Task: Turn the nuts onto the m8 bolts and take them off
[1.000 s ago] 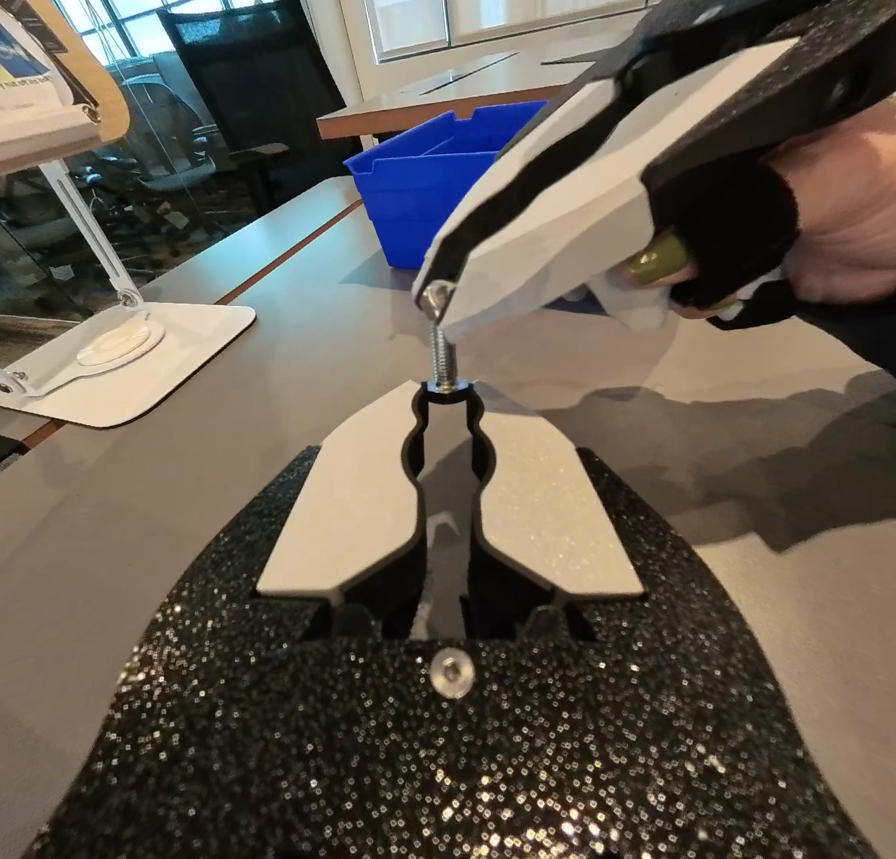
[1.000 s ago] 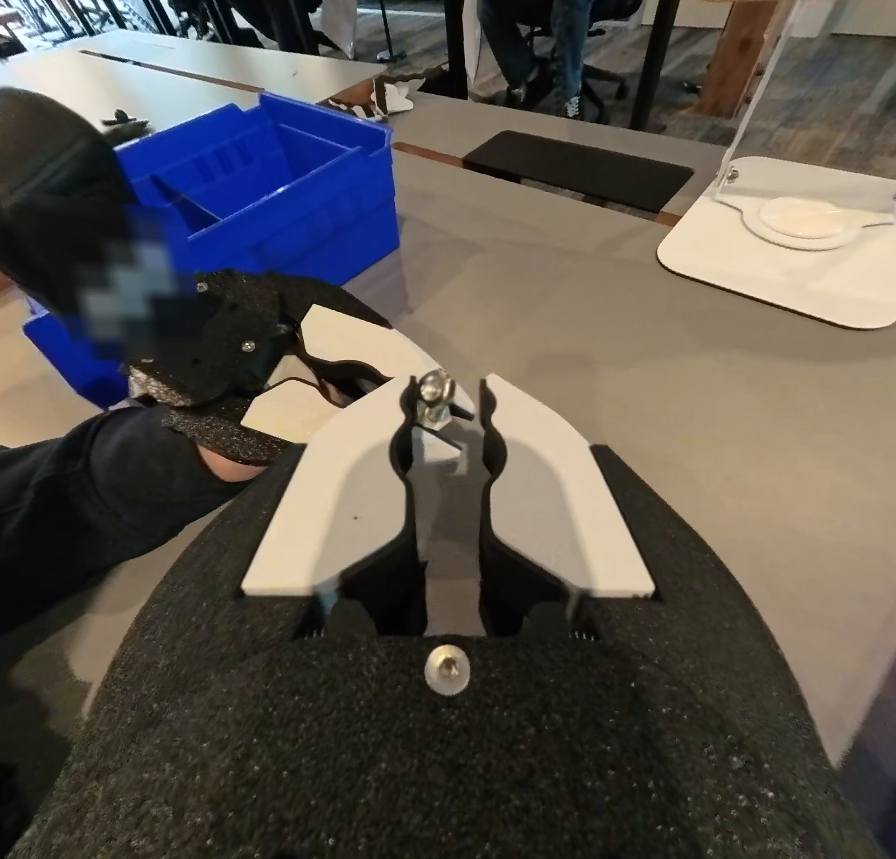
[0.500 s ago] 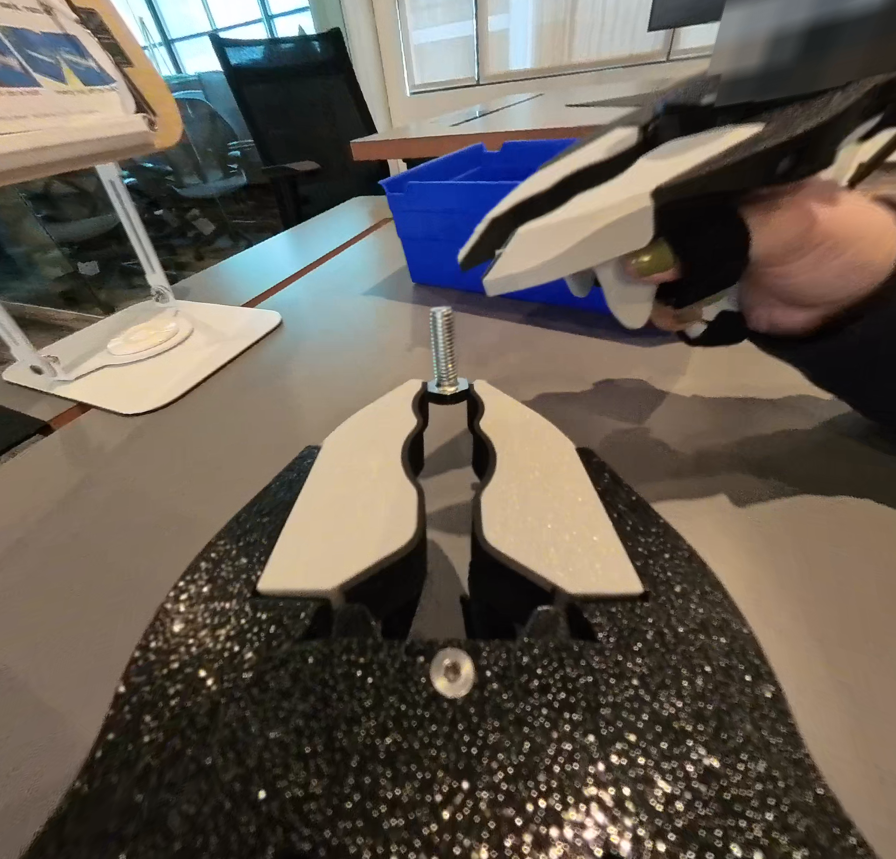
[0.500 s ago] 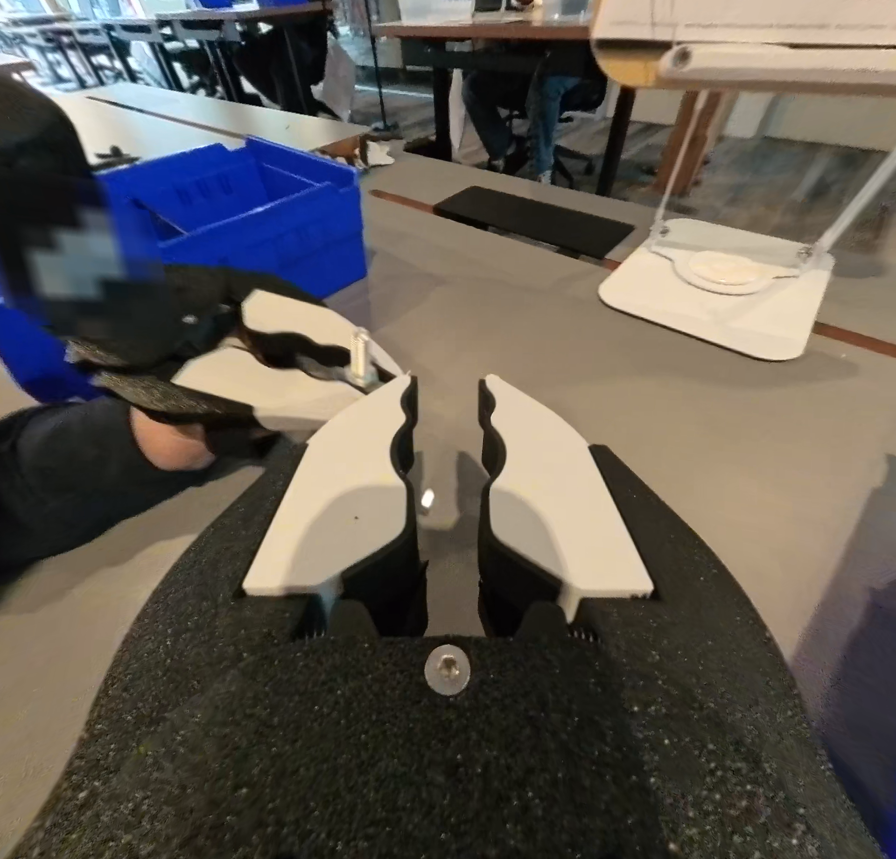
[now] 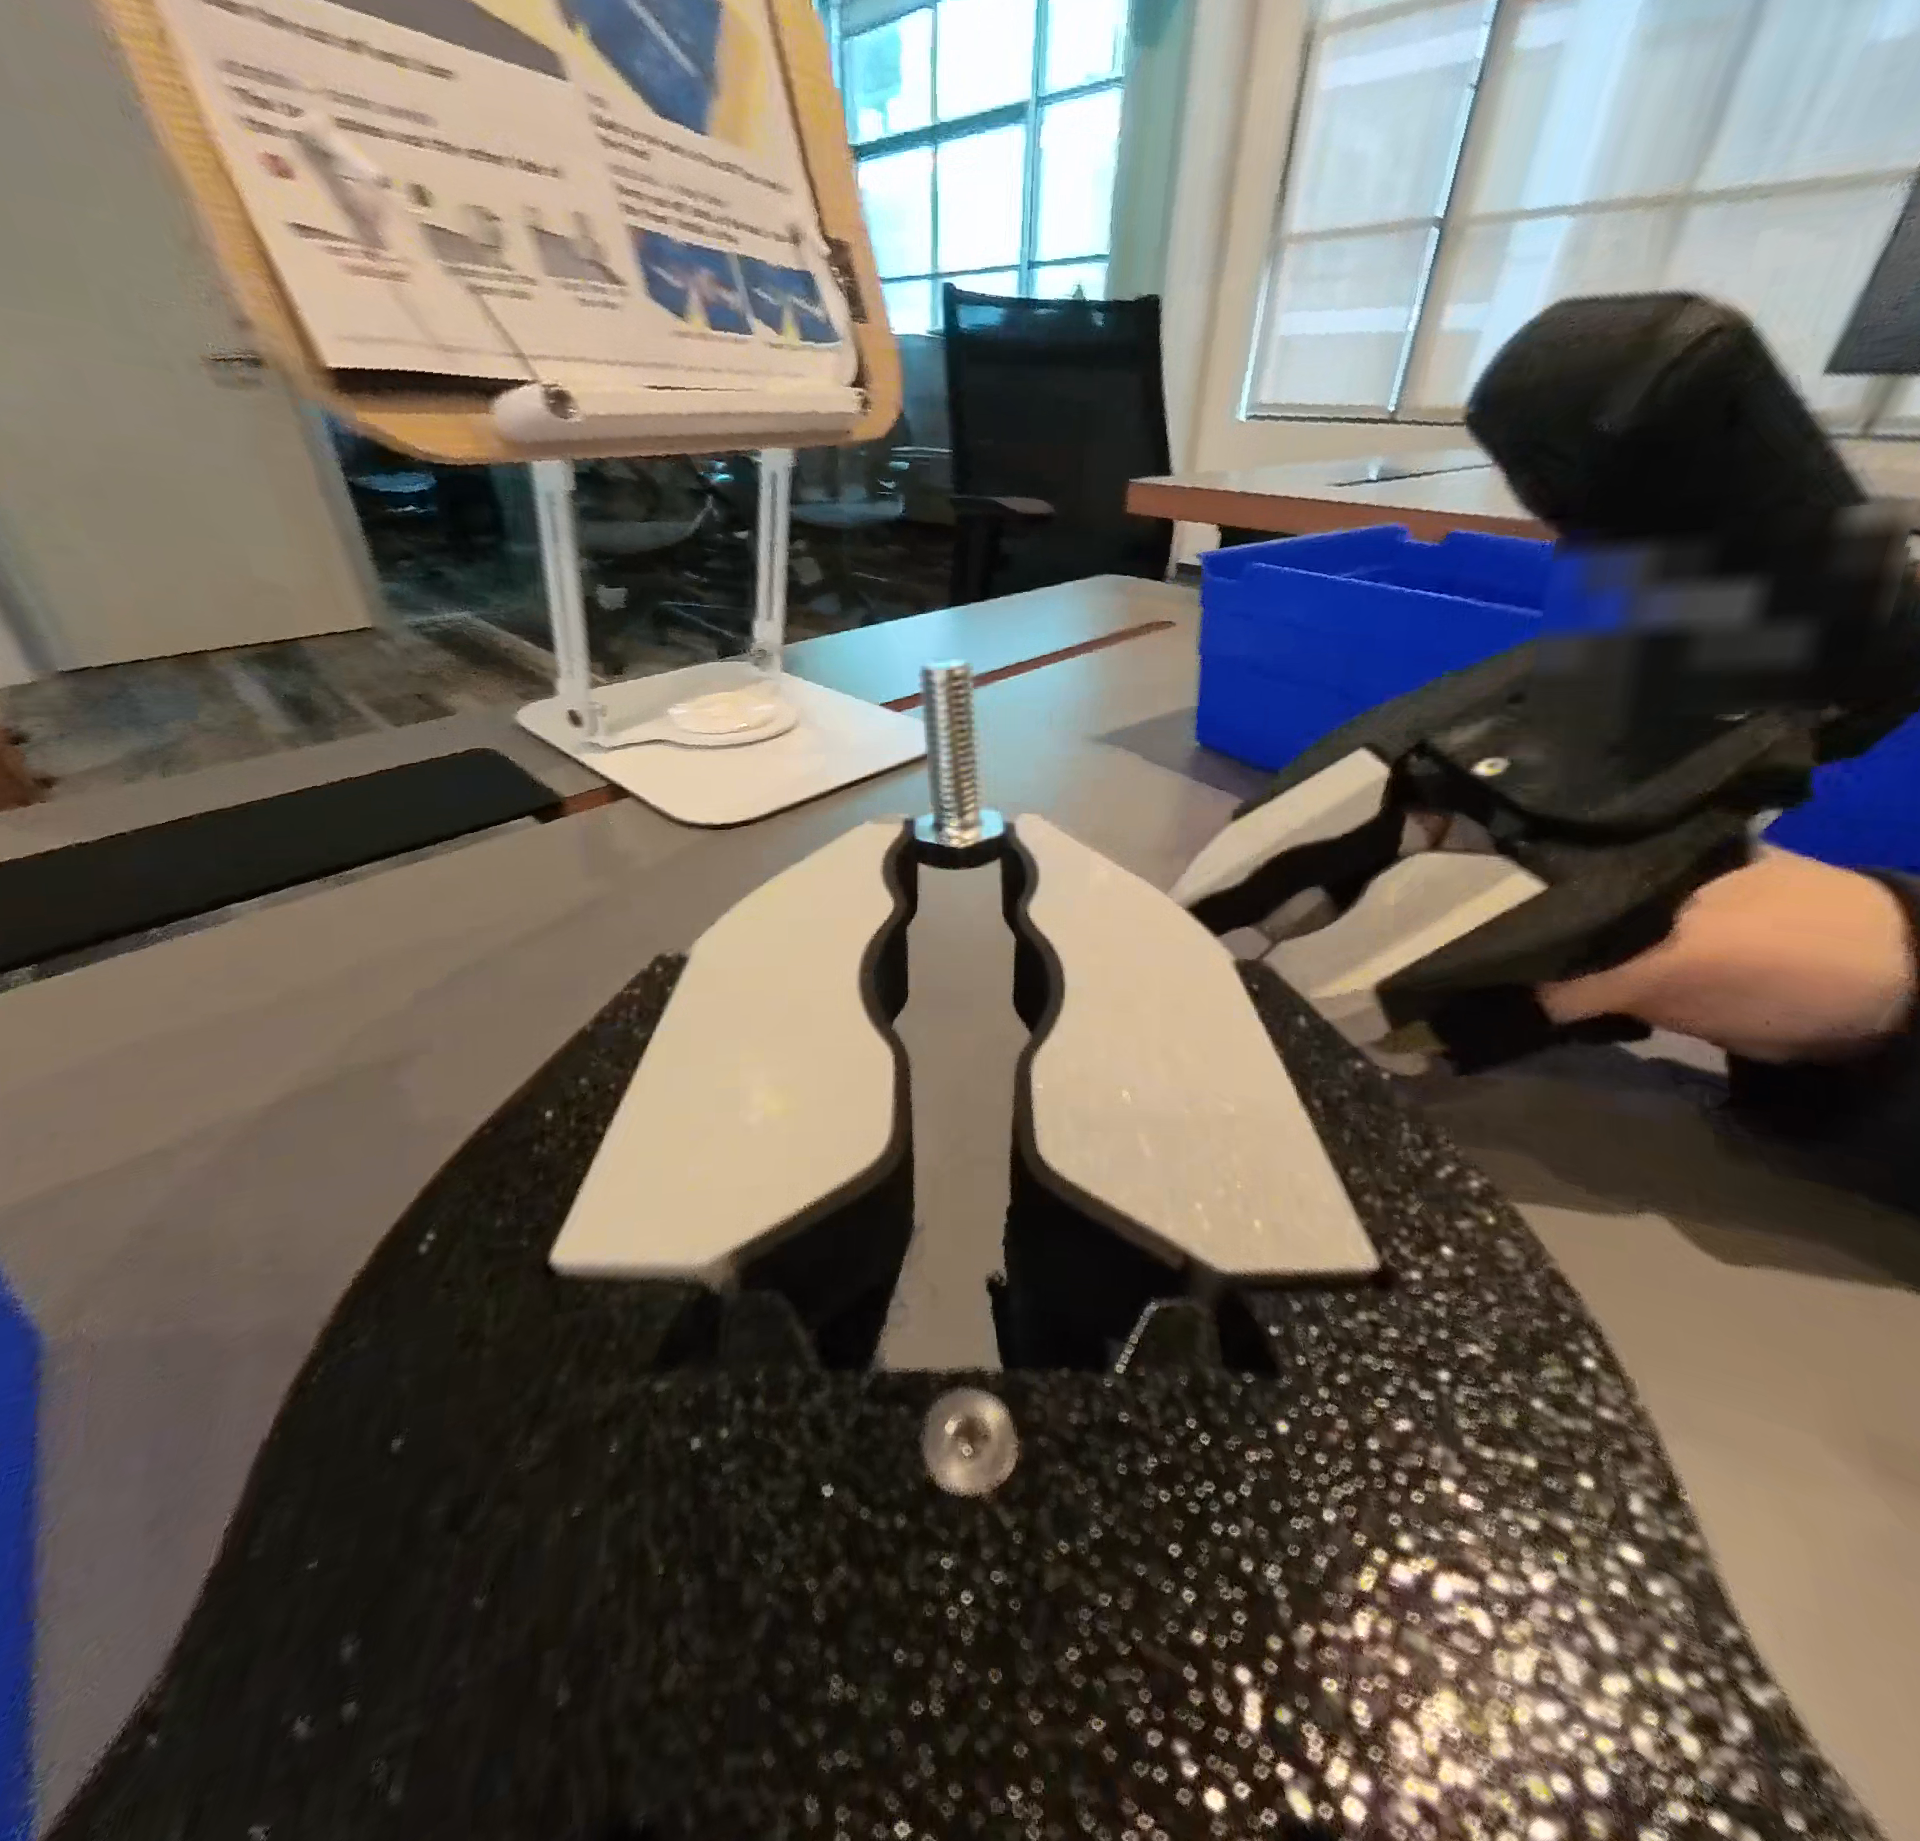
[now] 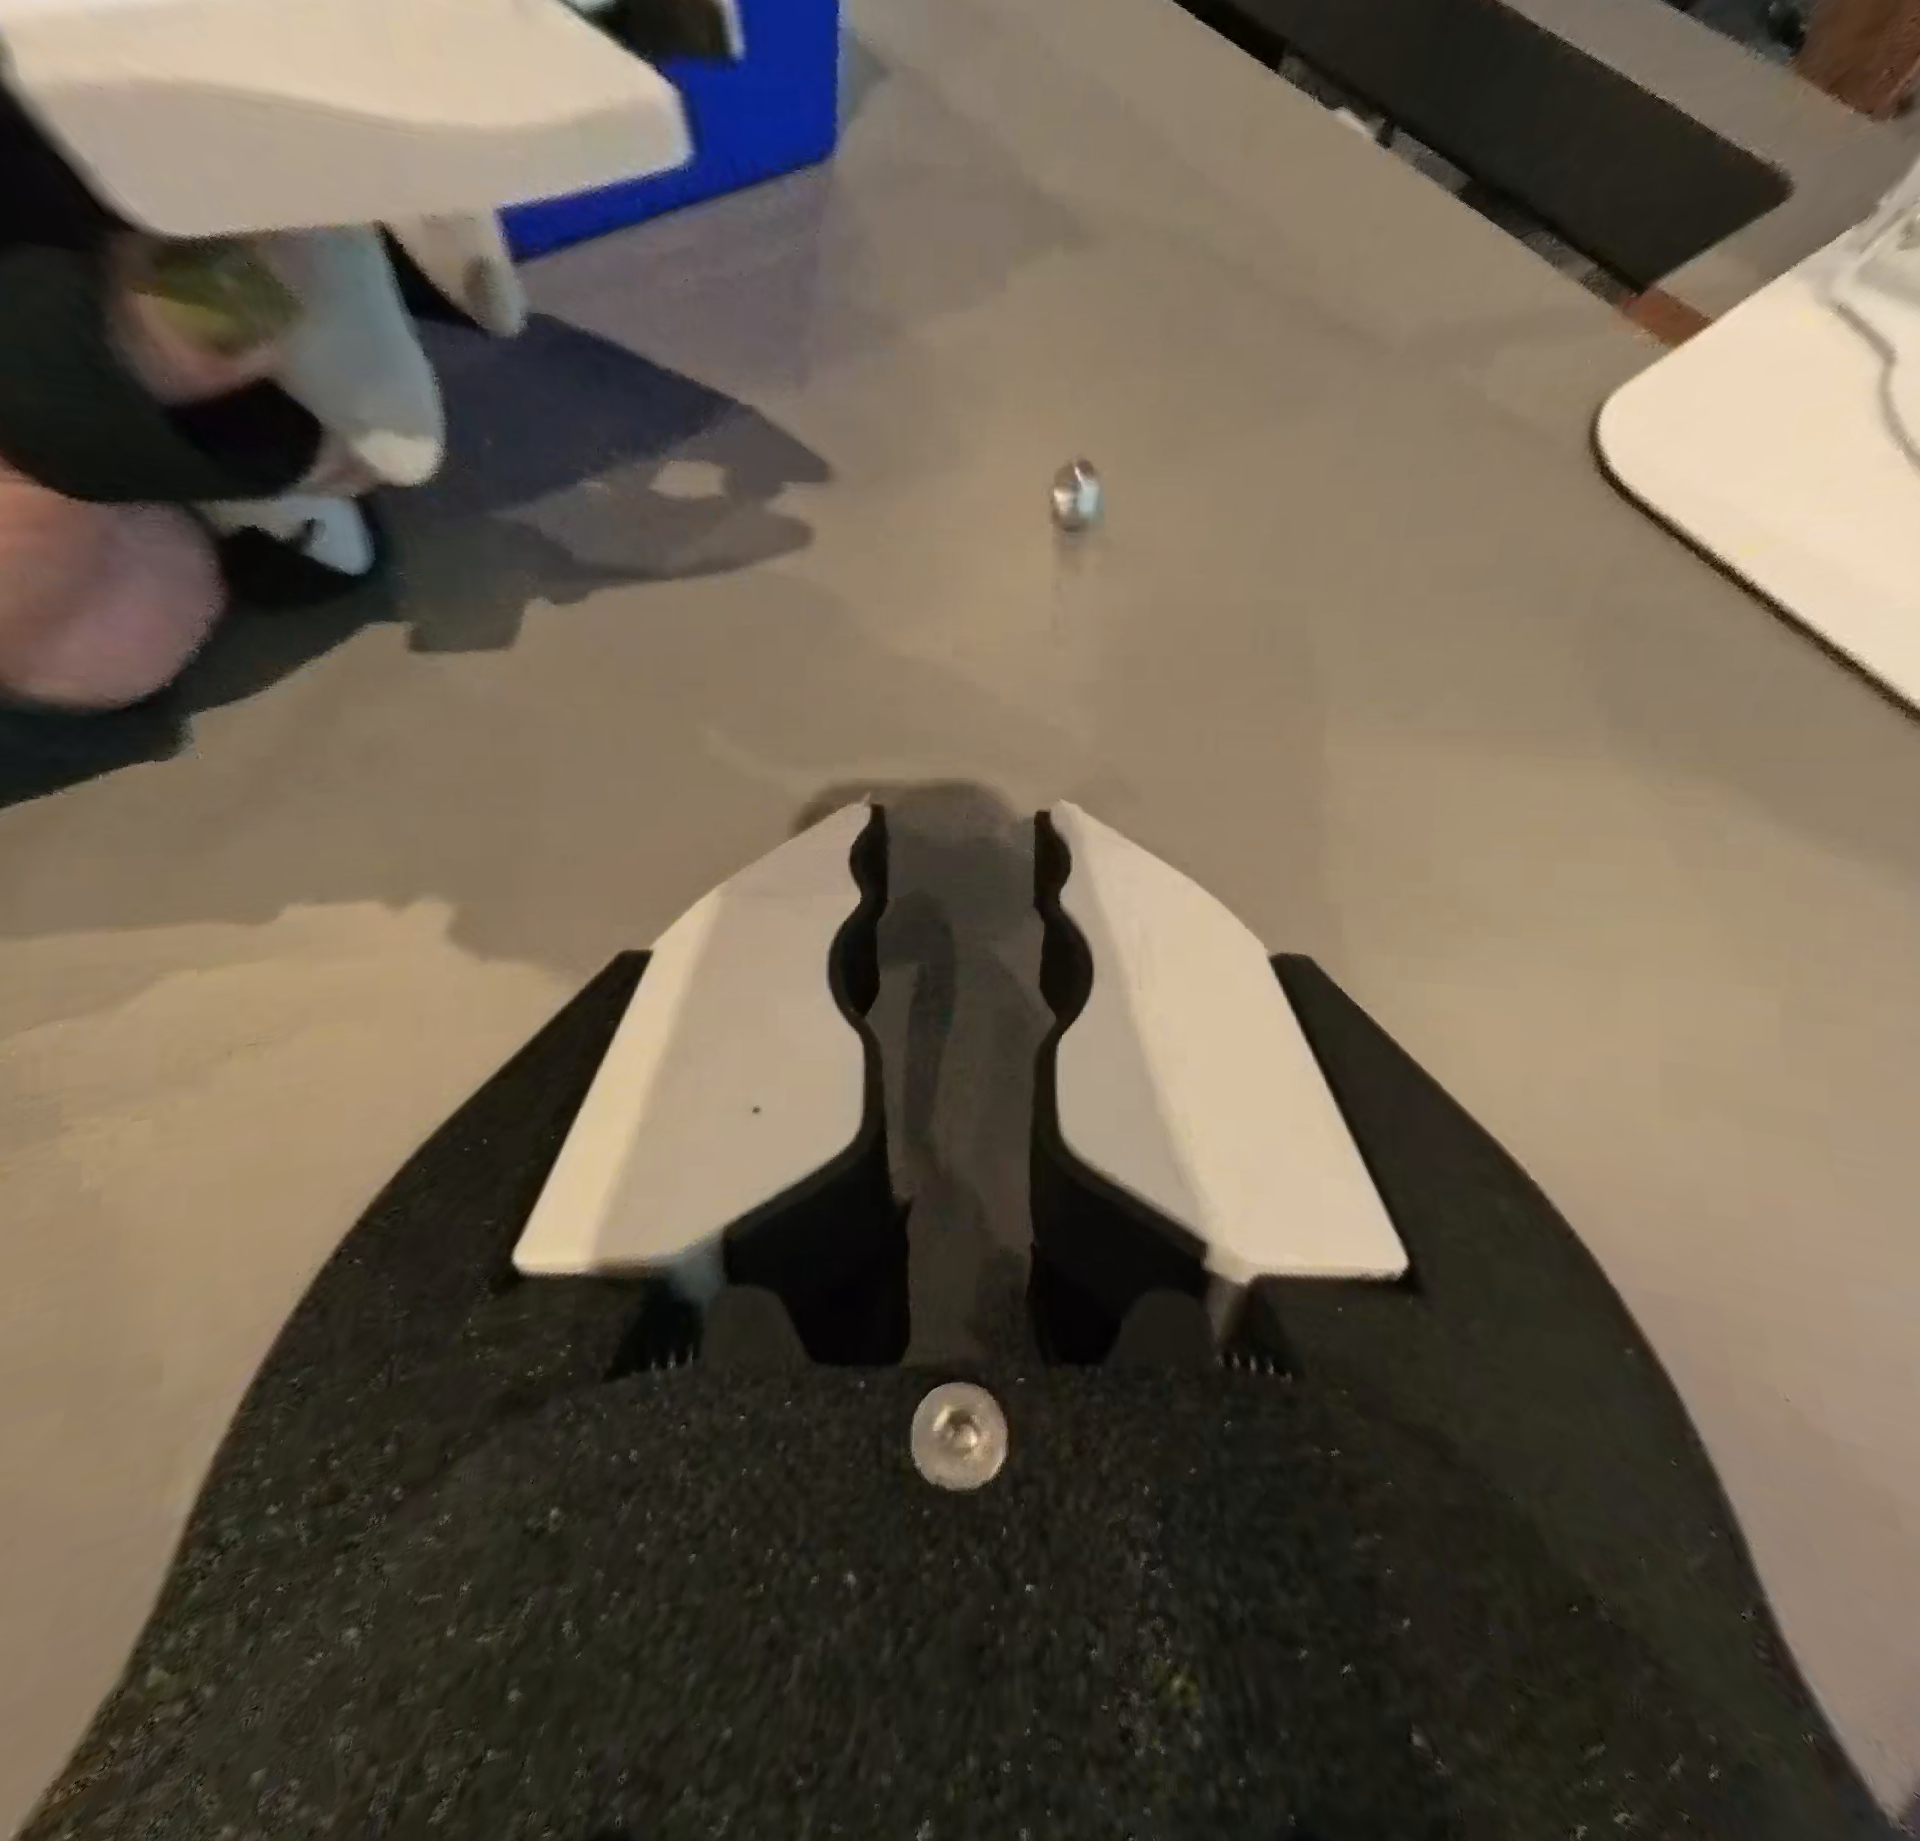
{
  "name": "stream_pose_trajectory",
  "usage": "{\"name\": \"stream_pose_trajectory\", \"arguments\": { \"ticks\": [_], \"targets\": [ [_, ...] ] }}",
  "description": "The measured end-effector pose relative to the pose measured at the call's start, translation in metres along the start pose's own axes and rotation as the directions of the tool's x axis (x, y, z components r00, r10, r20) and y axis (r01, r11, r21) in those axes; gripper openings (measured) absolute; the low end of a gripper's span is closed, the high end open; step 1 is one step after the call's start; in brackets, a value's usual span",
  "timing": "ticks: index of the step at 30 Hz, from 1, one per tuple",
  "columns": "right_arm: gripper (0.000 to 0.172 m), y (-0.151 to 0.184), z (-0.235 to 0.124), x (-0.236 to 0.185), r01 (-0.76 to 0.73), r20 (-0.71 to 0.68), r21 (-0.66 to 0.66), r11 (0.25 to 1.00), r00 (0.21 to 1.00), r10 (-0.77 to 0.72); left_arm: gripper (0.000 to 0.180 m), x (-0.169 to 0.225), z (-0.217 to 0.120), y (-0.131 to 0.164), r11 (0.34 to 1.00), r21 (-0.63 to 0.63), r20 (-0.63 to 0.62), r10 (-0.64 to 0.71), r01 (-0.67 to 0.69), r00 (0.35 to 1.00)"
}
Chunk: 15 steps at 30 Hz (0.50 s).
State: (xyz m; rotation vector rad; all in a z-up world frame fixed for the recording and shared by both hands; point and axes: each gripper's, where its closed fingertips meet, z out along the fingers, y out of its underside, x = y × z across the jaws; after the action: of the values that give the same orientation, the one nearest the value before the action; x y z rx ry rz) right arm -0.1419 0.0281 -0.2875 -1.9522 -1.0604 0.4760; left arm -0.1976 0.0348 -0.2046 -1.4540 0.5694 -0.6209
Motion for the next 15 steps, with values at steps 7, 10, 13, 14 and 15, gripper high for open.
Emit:
{"name": "stream_pose_trajectory", "arguments": {
  "ticks": [7,10,13,14,15],
  "targets": [
    [0.031,-0.042,0.043,0.028,0.15,-0.043,0.079,0.986,0.988,-0.147,0.014,0.009,0.0,-0.005,1.0,0.03,-0.049,0.004,-0.002,0.999],
    [0.031,-0.061,0.057,0.03,0.244,0.0,0.149,0.958,0.969,-0.247,0.014,0.023,0.002,-0.006,0.999,0.036,-0.088,0.041,-0.038,0.995],
    [0.03,-0.07,0.075,0.025,0.334,0.091,0.189,0.924,0.93,-0.355,0.014,0.042,0.005,-0.005,0.995,0.036,-0.135,0.099,-0.095,0.986],
    [0.03,-0.072,0.081,0.025,0.35,0.106,0.192,0.917,0.921,-0.374,0.014,0.047,0.006,-0.005,0.993,0.035,-0.149,0.12,-0.116,0.982],
    [0.029,-0.074,0.088,0.027,0.357,0.116,0.19,0.915,0.917,-0.382,0.014,0.052,0.006,-0.004,0.99,0.033,-0.161,0.14,-0.137,0.977]
  ]
}}
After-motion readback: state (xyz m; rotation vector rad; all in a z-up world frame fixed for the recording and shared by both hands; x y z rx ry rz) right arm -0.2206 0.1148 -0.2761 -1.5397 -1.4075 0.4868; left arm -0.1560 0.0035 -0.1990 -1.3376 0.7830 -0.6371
